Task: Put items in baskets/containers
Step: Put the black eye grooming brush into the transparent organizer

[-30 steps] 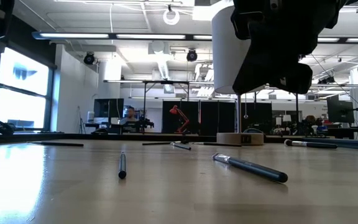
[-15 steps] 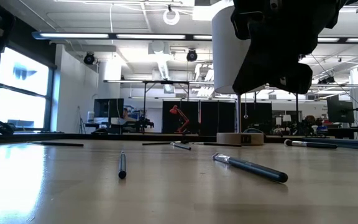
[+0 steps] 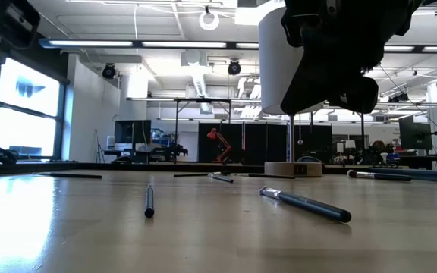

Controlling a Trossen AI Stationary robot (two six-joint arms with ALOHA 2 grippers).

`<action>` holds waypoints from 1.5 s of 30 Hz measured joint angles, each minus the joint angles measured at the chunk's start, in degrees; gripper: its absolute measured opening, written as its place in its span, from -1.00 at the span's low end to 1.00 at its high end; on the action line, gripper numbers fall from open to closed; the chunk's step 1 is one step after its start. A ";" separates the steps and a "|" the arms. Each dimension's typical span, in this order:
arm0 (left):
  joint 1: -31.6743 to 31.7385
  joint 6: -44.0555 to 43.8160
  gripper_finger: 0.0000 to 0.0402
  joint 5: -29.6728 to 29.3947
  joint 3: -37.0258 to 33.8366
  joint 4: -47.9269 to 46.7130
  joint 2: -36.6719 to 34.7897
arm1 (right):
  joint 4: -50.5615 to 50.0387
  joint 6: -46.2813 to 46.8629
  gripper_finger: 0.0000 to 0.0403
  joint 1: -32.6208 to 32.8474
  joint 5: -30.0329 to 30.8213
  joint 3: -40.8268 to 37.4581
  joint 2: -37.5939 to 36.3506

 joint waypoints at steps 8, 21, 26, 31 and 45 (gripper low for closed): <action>10.02 -1.22 -0.75 8.26 10.93 -24.49 -4.27 | -0.04 -5.38 -1.00 0.00 3.02 -0.01 0.00; 37.99 -19.10 -0.99 22.10 25.46 -44.17 8.34 | -19.77 1.98 -1.00 -3.13 2.75 0.02 -0.02; 47.64 -24.51 -0.99 30.93 29.80 -47.98 14.65 | -30.45 -0.53 -1.00 -4.44 -0.05 0.02 -0.02; 56.62 -25.86 -1.00 36.91 35.44 -52.26 21.92 | -37.73 -4.89 -1.00 -5.96 -0.62 0.02 -0.02; 72.57 -6.57 -1.00 44.86 63.87 -69.97 42.51 | -38.44 -9.57 -1.00 -9.87 -0.66 -0.01 -0.02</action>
